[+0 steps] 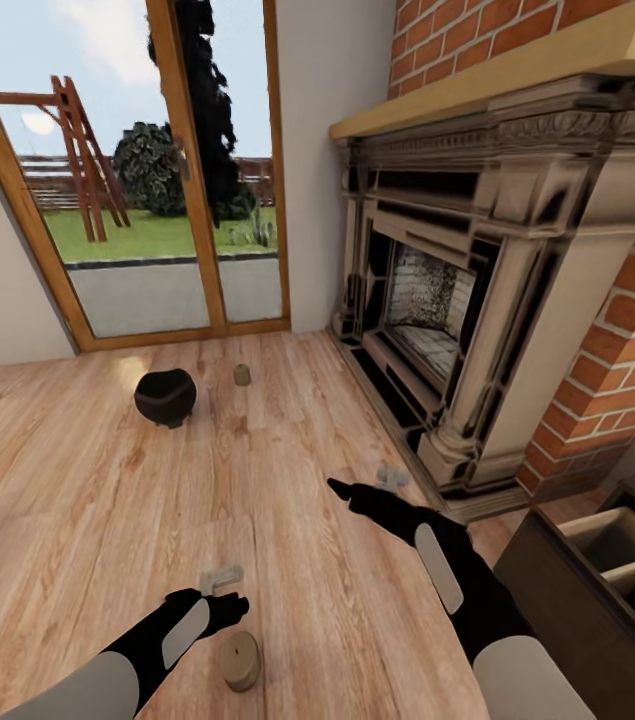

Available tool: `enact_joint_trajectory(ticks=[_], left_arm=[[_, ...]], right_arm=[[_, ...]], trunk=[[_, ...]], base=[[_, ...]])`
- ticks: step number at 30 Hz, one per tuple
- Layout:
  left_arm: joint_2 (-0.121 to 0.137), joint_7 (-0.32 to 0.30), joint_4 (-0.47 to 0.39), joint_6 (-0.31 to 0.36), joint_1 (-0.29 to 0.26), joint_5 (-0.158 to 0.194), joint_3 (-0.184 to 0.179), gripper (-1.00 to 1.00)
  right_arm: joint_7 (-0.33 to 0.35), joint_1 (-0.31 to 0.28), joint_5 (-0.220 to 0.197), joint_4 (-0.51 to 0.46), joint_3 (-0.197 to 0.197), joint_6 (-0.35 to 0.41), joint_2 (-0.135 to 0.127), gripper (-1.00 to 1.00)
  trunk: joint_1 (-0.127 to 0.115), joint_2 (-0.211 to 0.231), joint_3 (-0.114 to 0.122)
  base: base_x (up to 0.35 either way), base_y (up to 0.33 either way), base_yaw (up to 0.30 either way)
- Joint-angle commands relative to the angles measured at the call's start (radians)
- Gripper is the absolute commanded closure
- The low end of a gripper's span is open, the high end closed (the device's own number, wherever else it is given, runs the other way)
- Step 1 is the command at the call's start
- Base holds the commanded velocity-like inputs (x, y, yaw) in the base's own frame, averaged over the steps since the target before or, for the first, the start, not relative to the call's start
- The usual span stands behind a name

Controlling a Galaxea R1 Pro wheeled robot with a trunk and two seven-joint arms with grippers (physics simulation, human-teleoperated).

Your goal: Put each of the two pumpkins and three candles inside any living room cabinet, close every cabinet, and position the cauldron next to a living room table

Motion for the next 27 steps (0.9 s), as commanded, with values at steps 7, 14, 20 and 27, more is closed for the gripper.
enact_joint_trajectory(ticks=[7,14,20,27], left_arm=[[-0.017,0.002,0.006,0.01,0.001,0.001,-0.001,-1.0],[-0.022,0.002,0.037,0.011,0.001,0.001,0.001,-1.0],[-0.022,0.002,0.039,0.005,0.001,0.001,0.001,-1.0],[-0.022,0.002,0.039,0.004,0.001,0.001,0.002,-1.0]], right_arm=[[0.001,0.0,-0.017,0.023,-0.001,-0.001,-0.006,-1.0],[0.005,0.0,-0.019,0.022,-0.001,-0.001,-0.006,-1.0],[0.005,0.0,-0.019,0.019,-0.003,-0.001,-0.006,-1.0],[0.005,0.0,-0.019,0.017,-0.003,0.0,-0.006,-1.0]], trunk=[[0.027,-0.049,-0.022],[0.054,-0.098,-0.044],[0.077,-0.14,-0.063],[0.104,-0.189,-0.085]], base=[[0.0,0.0,0.0],[0.0,0.0,0.0],[0.0,0.0,0.0],[0.0,0.0,0.0]])
